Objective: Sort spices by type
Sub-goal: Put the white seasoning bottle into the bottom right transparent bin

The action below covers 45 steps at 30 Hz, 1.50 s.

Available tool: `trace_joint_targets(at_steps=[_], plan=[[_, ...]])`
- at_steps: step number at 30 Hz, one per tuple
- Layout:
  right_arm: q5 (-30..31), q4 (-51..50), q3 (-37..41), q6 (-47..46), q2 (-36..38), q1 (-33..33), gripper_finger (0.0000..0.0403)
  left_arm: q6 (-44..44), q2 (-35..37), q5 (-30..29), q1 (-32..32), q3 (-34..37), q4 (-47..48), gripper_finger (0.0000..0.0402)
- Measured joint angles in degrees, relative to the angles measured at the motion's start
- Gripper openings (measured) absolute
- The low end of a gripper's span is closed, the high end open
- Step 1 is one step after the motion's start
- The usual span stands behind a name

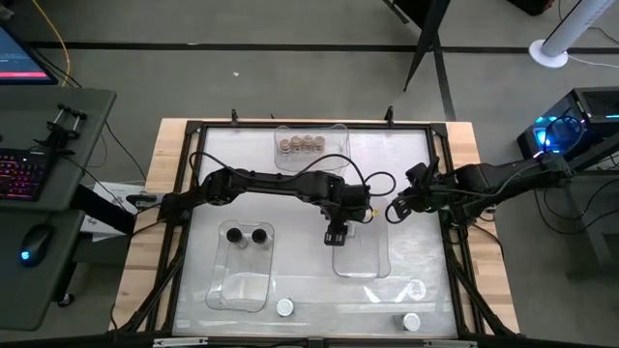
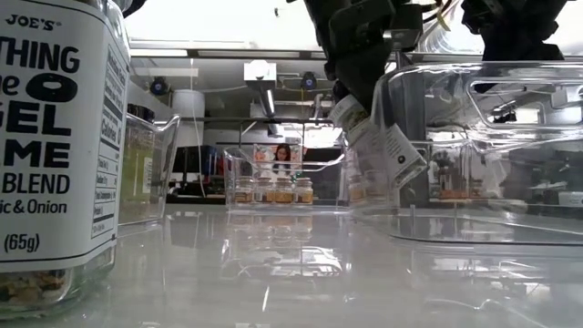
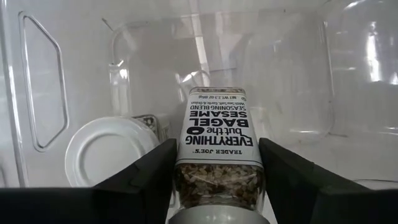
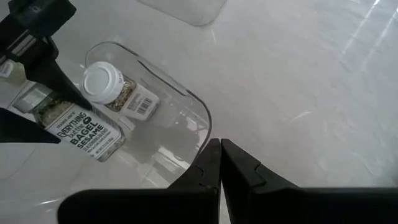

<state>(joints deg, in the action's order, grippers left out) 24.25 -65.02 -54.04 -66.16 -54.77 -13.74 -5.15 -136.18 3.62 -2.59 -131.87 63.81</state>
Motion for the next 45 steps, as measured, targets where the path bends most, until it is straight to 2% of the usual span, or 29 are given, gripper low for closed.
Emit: trace_joint_targets(at_steps=[33, 37, 45], plan=[[-0.4, 1.5, 0.0, 0.1, 0.0, 0.0, 0.0000, 0.6, 0.0, 1.2, 0.0, 0.0, 7.5, 0.0207], [-0.4, 1.5, 0.0, 0.1, 0.0, 0.0, 0.0000, 3.2, 0.1, -2.5, 0.1, 0.0, 10.2, 0.0207], [0.6, 1.5, 0.0, 0.4, 0.0, 0.0, 0.0000, 3.7, 0.1, -2.8, 1.1, 0.0, 14.3, 0.0207]])
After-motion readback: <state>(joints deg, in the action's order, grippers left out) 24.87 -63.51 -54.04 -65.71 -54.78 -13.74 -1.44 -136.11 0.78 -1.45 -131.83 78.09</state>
